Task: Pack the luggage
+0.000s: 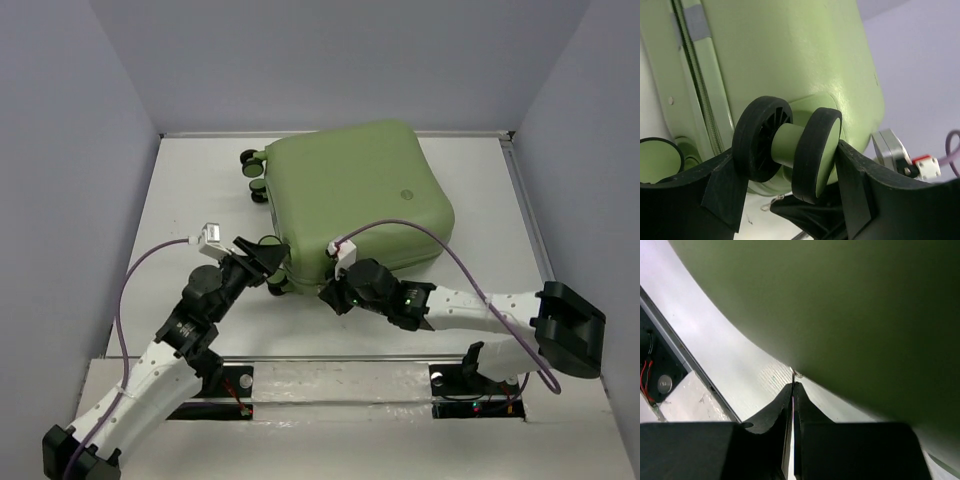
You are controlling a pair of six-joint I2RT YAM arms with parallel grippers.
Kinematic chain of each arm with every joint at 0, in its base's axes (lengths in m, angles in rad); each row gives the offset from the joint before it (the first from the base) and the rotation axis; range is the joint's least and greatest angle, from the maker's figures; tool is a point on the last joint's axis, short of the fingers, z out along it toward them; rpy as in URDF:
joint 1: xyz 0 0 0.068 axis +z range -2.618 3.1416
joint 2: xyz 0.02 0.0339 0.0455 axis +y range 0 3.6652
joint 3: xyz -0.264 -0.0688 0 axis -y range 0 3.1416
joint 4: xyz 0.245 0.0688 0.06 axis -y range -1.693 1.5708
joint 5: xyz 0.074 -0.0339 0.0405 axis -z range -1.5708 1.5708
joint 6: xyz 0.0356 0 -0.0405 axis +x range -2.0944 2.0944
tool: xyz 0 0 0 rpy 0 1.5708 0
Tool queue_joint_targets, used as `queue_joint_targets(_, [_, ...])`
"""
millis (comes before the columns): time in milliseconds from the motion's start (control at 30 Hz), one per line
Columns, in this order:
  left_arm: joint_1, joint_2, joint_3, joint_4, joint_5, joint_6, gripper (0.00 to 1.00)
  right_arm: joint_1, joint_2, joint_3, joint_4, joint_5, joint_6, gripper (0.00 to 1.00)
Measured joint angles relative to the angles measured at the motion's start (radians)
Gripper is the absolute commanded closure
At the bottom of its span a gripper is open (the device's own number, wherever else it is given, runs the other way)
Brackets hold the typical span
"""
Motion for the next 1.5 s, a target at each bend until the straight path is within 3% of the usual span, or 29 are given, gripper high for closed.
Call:
queue_joint_targets(267, [-0.207, 0.058, 0.004, 0.047, -0.192, 0.009, 0.94, 0.024, 0.063, 0.045, 0.021, -0.060, -0.037, 0.93])
queue_joint_targets(433, [-0.254, 0.105, 0.092, -0.053, -0.137, 0.075, 0.94, 0.130, 0.173, 0.090, 0.191, -0.090, -0.007, 0.93])
queue_joint_targets(667, [-0.324, 0.222, 0.121, -0.012, -0.013, 0.135, 0.94, 0.104, -0.035, -0.134, 0.298, -0.047, 0.037, 0.93])
queue_joint_targets(867, [-0.361, 0.402, 0.195, 0.048, 0.057, 0.160, 0.94, 0.065, -0.348, -0.224, 0.153, 0.101, 0.079, 0.93])
queue_joint_targets(900, [-0.363, 0.423, 0.209, 0.051, 0.068, 0.166, 0.94, 0.065, -0.383, -0.229, 0.125, 0.129, 0.090, 0.92])
queue_joint_targets(967, [-0.364, 0.469, 0.238, 0.058, 0.089, 0.179, 0.94, 0.065, -0.457, -0.253, 0.066, 0.174, 0.134, 0.70])
queue_joint_targets(1000, [-0.364, 0.506, 0.255, 0.073, 0.105, 0.189, 0.94, 0.065, -0.505, -0.283, 0.019, 0.204, 0.172, 0.54])
queue_joint_targets(1100, [-0.364, 0.538, 0.267, 0.094, 0.121, 0.199, 0.94, 0.063, -0.541, -0.339, -0.051, 0.246, 0.221, 0.42])
queue_joint_targets(1333, [-0.372, 0.611, 0.299, 0.135, 0.170, 0.222, 0.94, 0.035, -0.449, -0.359, -0.128, 0.310, 0.241, 0.39])
queue_joint_targets(1500, [-0.377, 0.628, 0.313, 0.135, 0.183, 0.236, 0.94, -0.098, -0.378, -0.359, -0.052, 0.314, 0.212, 0.39])
